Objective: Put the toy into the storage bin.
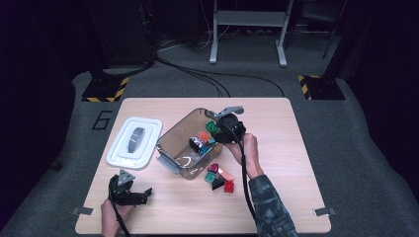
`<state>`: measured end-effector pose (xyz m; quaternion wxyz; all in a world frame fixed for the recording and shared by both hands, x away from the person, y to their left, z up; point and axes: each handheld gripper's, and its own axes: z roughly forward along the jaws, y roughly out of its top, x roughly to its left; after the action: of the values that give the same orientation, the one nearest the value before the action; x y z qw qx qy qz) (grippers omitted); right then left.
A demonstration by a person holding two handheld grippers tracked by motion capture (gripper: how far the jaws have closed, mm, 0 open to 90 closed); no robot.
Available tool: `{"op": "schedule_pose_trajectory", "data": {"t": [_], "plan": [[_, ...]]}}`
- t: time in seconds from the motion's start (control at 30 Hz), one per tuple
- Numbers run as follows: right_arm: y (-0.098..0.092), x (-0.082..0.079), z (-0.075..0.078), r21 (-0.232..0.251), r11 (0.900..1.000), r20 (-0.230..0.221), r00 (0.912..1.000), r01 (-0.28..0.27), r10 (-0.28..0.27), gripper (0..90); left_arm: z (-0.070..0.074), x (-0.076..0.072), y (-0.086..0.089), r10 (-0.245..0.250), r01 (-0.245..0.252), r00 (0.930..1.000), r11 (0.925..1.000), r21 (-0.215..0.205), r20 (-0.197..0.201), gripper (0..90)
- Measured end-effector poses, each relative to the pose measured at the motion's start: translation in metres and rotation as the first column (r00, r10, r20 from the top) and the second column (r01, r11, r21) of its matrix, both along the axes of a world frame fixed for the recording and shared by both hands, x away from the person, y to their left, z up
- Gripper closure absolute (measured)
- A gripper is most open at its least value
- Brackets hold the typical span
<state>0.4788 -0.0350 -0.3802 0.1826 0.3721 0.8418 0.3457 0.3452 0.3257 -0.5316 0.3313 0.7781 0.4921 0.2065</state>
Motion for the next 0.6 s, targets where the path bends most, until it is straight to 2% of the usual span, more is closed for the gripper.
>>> {"op": "schedule_pose_trajectory", "data": {"t": [0.33, 0.37, 0.6], "plan": [[0.0014, -0.0023, -0.0025, -0.038, 0.999, -0.030, 0.9993, -0.024, 0.023, 58.7, -0.0001, -0.0001, 0.0000, 0.000, 0.000, 1.0000, 1.0000, -0.001, 0.000, 1.2], [0.0013, -0.0030, -0.0024, -0.036, 0.999, -0.042, 0.9990, -0.018, 0.016, 58.7, 0.0000, -0.0001, 0.0000, 0.000, 0.000, 1.0000, 1.0000, 0.000, -0.001, 1.2], [-0.0004, -0.0036, -0.0041, -0.024, 1.000, -0.050, 0.9987, -0.009, 0.008, 58.3, -0.0001, 0.0000, 0.0000, 0.001, -0.001, 1.0000, 1.0000, -0.002, 0.001, 1.2]]}}
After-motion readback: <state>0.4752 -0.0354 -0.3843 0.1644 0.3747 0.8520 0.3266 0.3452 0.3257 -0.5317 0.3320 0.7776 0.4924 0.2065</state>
